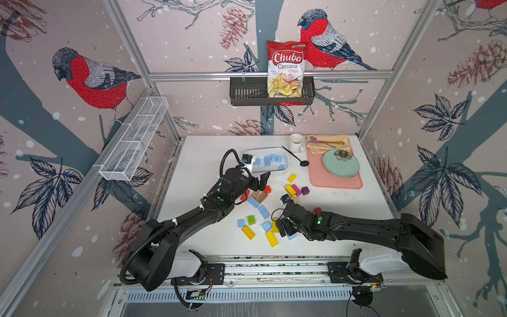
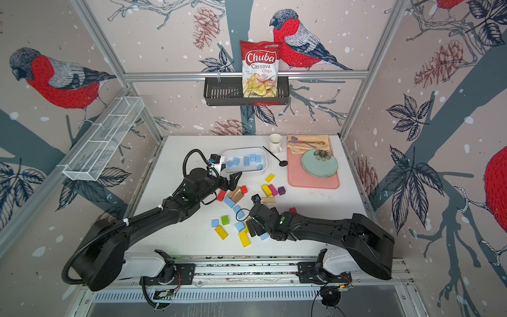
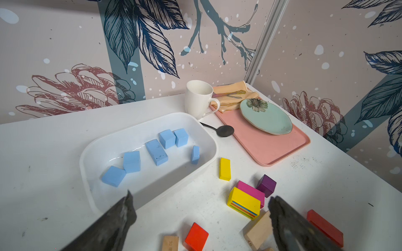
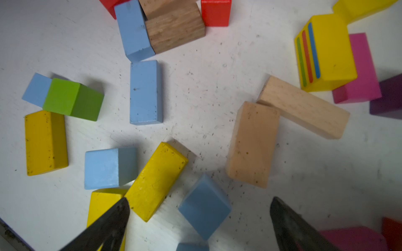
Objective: Pick out the blue building blocks
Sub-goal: Pick up the building block from the center of the board.
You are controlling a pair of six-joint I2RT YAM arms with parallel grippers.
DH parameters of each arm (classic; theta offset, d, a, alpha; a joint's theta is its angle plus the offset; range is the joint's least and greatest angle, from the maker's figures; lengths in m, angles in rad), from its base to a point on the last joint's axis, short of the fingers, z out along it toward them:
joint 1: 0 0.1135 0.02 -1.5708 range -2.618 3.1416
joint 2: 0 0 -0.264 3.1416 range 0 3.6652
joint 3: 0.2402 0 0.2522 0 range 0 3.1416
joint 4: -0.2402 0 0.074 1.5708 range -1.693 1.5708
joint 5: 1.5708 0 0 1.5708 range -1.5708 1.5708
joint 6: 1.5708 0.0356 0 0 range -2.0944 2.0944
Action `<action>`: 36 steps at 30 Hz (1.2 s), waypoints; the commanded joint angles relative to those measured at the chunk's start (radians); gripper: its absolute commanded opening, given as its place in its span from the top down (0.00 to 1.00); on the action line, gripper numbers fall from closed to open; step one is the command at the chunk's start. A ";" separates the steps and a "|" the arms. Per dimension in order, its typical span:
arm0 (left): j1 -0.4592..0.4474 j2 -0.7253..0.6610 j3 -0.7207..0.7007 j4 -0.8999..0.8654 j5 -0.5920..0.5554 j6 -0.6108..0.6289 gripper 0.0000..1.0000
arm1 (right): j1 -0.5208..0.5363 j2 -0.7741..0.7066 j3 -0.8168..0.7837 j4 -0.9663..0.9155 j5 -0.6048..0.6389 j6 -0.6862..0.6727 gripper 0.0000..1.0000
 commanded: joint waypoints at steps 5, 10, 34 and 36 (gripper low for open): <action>0.002 -0.001 -0.010 0.077 0.030 0.002 0.01 | 0.005 0.071 0.020 -0.049 0.042 0.092 0.05; 0.002 0.015 0.013 0.057 0.047 0.008 0.01 | 0.001 0.099 0.014 -0.055 0.055 0.138 0.11; 0.002 0.063 0.020 0.086 0.090 0.016 0.01 | -0.114 0.103 0.015 -0.039 0.033 0.084 0.61; 0.002 0.062 0.019 0.092 0.086 0.016 0.01 | -0.120 0.103 0.015 -0.037 0.031 0.075 0.66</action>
